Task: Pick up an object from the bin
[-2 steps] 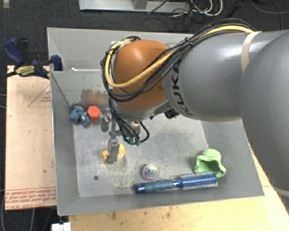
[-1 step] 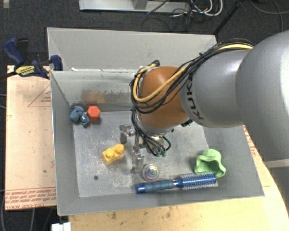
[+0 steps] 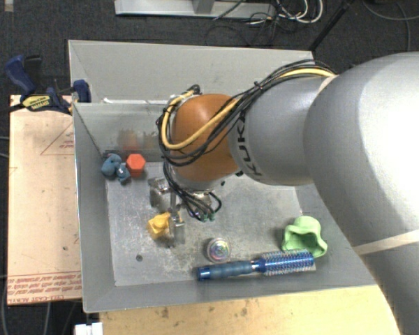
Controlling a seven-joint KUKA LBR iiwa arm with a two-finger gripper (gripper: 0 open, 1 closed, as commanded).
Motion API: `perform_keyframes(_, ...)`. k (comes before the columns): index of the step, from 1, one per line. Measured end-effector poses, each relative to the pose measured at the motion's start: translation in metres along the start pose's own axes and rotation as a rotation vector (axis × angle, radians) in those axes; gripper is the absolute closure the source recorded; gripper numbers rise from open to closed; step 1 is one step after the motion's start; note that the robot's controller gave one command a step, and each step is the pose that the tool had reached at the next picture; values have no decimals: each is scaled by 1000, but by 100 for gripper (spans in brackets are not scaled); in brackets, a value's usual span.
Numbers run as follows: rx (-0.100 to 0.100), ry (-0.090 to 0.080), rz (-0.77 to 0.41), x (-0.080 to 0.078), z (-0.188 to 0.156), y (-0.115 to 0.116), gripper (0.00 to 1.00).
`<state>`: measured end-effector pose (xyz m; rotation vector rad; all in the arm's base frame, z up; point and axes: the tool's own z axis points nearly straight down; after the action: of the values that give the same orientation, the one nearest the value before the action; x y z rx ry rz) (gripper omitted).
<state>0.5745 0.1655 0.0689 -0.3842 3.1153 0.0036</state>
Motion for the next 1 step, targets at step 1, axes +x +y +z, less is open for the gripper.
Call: perform_keyframes(1,0,0,3,0,-2,-2,100)
